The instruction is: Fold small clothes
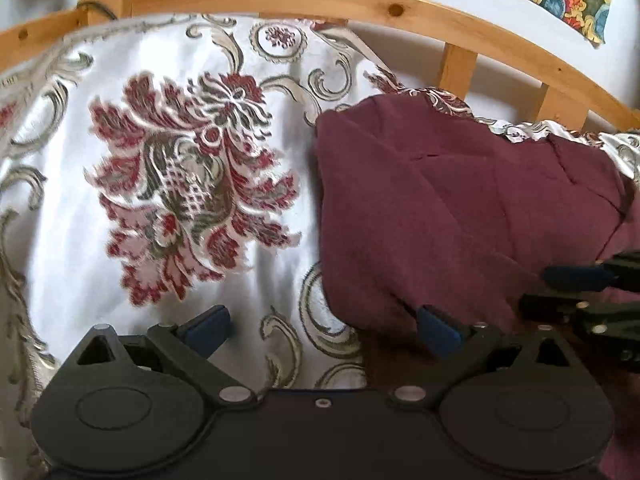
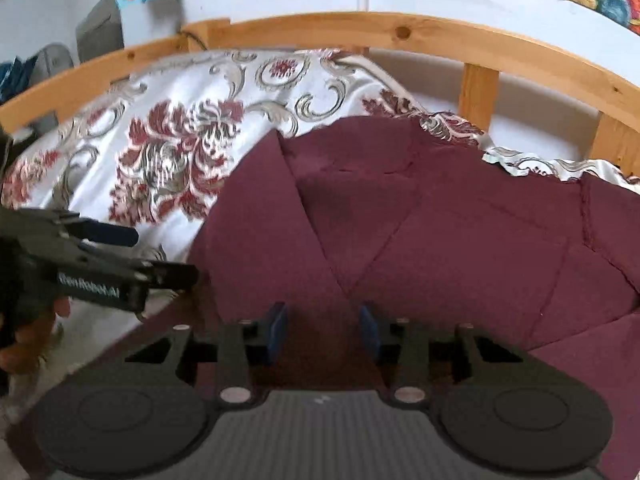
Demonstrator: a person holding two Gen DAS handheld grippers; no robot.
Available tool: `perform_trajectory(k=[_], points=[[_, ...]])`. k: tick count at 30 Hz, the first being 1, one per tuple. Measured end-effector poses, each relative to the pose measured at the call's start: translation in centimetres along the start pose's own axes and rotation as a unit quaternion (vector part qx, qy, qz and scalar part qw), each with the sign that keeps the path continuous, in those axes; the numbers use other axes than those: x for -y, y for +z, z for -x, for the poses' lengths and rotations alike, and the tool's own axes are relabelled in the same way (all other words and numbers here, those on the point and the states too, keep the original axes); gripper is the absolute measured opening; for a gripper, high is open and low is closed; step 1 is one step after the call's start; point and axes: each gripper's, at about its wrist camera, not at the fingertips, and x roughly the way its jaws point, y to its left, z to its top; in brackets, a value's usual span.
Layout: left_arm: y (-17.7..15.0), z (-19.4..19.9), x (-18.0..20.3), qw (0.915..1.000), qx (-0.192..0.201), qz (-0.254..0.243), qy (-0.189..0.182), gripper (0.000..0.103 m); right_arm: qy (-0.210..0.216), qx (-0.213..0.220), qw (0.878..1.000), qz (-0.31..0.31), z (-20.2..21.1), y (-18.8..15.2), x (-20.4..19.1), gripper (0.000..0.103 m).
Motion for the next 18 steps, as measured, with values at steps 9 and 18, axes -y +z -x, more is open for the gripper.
perform_trajectory(k=[9, 18], points=[[-0.3, -1.3, 1.3, 0.9986, -0.021, -0.048, 0.004, 0.101, -0.036, 0.040, 0.997, -0.057, 0.6, 0.3, 2.3, 0.003], [-0.3, -0.6, 1.8, 0.9970, -0.034, -0.064, 0.025, 0.101, -0.033, 0.042, 0.995, -0.079, 2.3, -0.8, 3.3, 0.017]])
